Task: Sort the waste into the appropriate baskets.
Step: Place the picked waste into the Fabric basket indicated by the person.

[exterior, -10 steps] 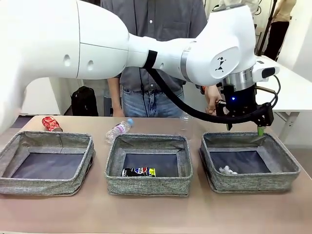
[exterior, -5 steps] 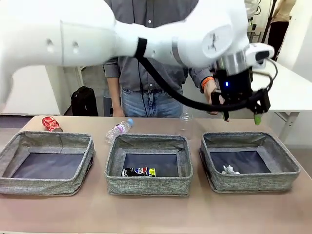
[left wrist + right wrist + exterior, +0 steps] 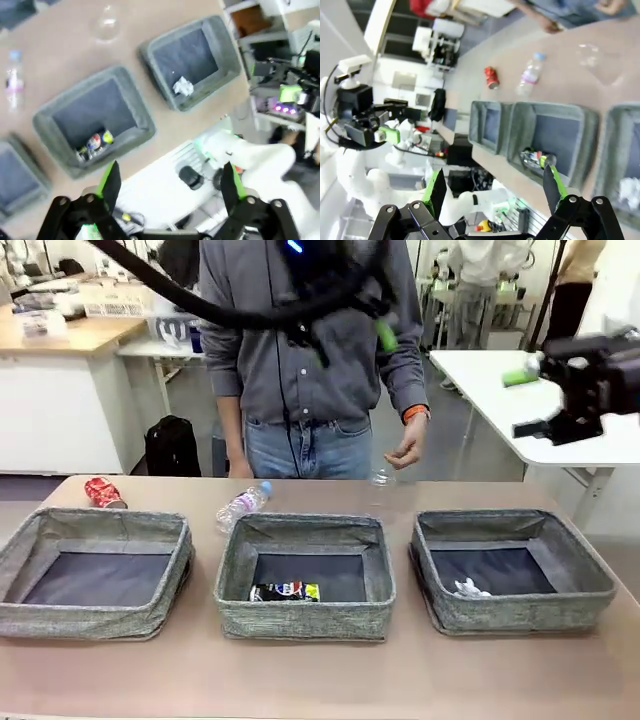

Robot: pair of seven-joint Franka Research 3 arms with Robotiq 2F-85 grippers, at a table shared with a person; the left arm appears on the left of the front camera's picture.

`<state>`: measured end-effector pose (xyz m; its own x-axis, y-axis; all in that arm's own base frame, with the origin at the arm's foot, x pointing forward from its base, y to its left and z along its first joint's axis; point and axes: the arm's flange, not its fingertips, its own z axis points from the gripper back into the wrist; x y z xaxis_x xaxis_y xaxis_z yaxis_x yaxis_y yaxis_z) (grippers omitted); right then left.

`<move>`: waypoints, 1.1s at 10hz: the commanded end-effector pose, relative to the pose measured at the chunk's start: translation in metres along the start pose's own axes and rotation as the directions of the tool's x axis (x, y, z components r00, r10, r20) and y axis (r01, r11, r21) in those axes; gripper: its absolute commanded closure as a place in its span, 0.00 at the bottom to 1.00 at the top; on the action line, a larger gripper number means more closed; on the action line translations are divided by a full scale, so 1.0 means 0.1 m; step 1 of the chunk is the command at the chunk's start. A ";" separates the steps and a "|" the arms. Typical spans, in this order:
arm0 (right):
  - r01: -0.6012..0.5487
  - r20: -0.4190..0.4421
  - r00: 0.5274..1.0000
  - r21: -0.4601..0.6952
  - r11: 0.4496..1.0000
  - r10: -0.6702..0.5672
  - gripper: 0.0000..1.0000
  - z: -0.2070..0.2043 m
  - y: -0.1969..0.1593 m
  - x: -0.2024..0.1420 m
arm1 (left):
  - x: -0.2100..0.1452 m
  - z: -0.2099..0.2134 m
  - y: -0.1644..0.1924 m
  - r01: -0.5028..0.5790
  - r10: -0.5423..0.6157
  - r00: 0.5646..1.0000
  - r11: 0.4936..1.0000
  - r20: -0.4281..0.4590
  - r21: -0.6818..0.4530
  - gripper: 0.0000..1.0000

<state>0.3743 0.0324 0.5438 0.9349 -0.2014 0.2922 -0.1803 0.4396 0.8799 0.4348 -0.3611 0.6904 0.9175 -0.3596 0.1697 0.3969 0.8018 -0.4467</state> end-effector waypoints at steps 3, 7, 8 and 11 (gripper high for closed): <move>0.070 -0.018 0.998 0.202 0.977 -0.068 0.00 -0.91 0.40 0.26 | -0.80 0.25 1.14 -0.260 0.275 0.961 0.901 -0.007 -0.347 0.00; 0.387 -0.338 0.895 0.267 0.883 -0.290 0.00 -0.55 0.37 0.36 | -1.62 0.41 2.22 -0.335 0.396 0.913 0.591 -0.098 -0.734 0.00; 0.386 -0.292 0.907 0.286 0.877 -0.304 0.00 -0.43 0.34 0.39 | -1.71 0.37 2.40 -0.370 0.418 0.896 0.520 -0.148 -0.770 0.00; 0.381 -0.329 0.901 0.291 0.878 -0.281 0.00 -0.56 0.29 0.31 | -1.64 0.43 2.35 -0.355 0.423 0.900 0.572 -0.105 -0.740 0.00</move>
<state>0.4157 0.0747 0.5592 0.9935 -0.0398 -0.1064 0.1083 0.0490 0.9929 0.3741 -0.0828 0.5814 0.9846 -0.0555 -0.1660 -0.1525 0.1938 -0.9691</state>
